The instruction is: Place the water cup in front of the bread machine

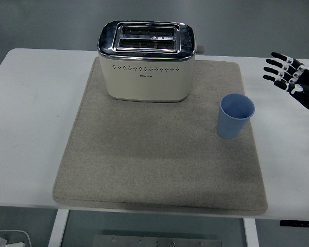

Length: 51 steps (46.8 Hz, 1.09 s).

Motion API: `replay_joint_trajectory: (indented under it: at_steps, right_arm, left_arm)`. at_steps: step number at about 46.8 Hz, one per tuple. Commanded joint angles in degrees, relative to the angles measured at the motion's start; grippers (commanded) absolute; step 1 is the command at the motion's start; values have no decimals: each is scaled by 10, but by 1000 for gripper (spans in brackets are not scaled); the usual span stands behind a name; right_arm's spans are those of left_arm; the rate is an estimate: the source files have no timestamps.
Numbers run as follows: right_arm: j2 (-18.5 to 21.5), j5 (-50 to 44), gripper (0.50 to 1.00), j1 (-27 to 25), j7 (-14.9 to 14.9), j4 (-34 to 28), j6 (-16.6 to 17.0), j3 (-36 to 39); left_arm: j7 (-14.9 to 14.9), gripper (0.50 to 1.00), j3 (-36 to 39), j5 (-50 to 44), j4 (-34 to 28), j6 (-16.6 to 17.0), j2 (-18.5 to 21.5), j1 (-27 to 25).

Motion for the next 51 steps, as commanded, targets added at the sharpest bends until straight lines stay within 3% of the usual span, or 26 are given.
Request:
replay_joint_trajectory:
  at_steps: [1,19,24,36,51]
  right_arm:
    - [-8,-17,928,-8,0,11,0,0]
    - [-32,-102,928,-52,64,68,0,1]
    - [-27,-127,928,-60,64,74,-1,1]
    - [11,-176,928,-68,64,89,-105,-1]
    - [16,-176,928,-65,64,89,-110,-1]
  left_arm:
    - [0,1000,0,0,0,0,0,0]
    - [0,1000,0,0,0,1,0,0]
    - [0,1000,0,0,0,0,0,0]
    - [0,1000,0,0,0,0,0,0]
    - [0,1000,0,0,0,0,0,0]
